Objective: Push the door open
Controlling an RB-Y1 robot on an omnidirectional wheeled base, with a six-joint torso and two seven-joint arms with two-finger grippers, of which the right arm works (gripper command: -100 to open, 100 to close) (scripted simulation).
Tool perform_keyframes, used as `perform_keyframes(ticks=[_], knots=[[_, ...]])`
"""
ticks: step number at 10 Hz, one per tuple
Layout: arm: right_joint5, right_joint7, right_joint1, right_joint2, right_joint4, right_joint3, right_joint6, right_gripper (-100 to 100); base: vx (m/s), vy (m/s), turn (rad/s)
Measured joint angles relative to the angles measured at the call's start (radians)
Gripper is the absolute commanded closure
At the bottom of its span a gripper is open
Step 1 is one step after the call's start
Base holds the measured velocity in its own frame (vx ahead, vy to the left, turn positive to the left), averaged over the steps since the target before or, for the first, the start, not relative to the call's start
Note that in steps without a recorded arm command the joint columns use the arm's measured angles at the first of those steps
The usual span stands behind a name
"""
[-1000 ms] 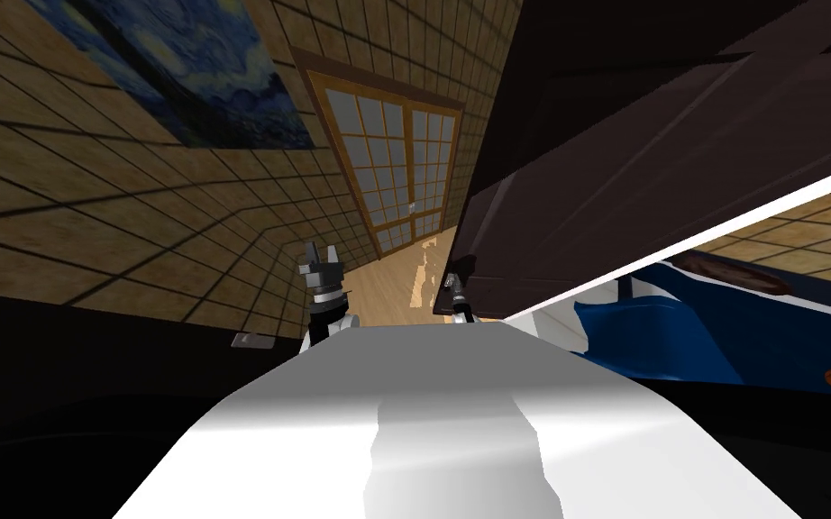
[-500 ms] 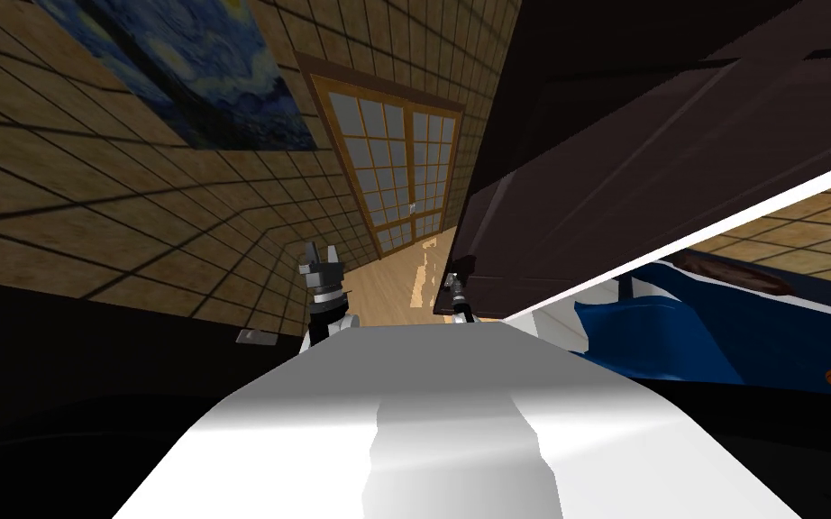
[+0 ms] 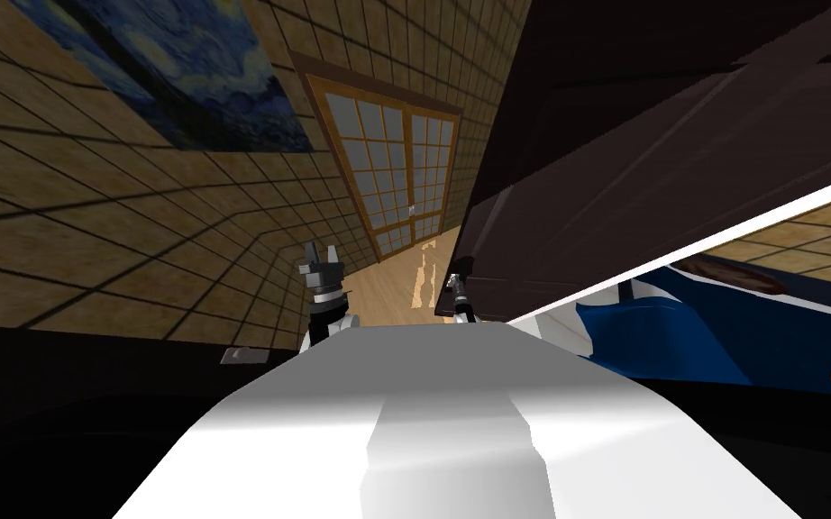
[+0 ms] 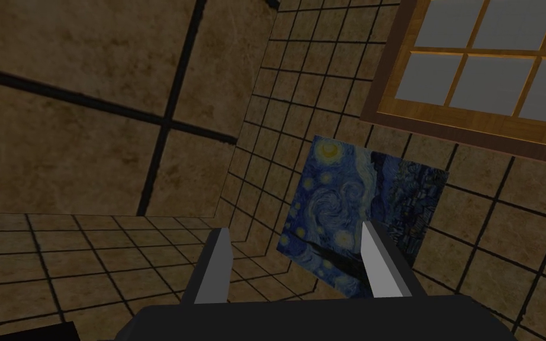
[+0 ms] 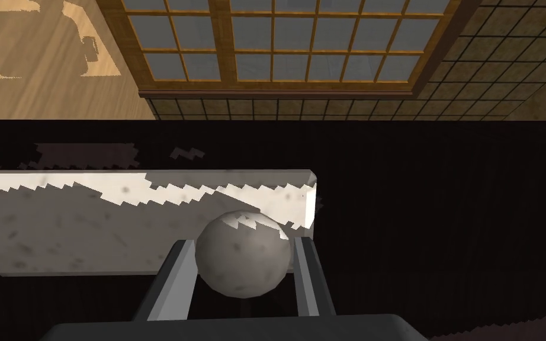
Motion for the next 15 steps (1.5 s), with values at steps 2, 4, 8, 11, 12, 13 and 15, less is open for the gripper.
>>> perform_keyframes(ticks=[2,4,8,11,12,13,15], knots=[[-0.011,0.003,-0.019,-0.008,0.02,-0.02,-0.01,100,0.101,0.035,-0.018],[-0.017,0.009,-0.009,-0.007,-0.007,-0.031,0.004,100,0.152,0.069,-0.067],[-0.042,0.025,0.0,-0.006,-0.011,-0.076,0.019,100,0.197,0.077,-0.077],[-0.057,0.031,-0.015,-0.011,0.002,-0.104,0.012,100,0.155,0.035,-0.048],[-0.061,0.031,-0.021,-0.013,0.019,-0.11,0.004,100,0.195,0.029,-0.042],[-0.065,0.035,-0.01,-0.012,0.005,-0.116,0.012,100,0.171,0.047,-0.038],[-0.075,0.041,-0.013,-0.015,0.015,-0.134,0.008,100,0.192,0.036,-0.061]])
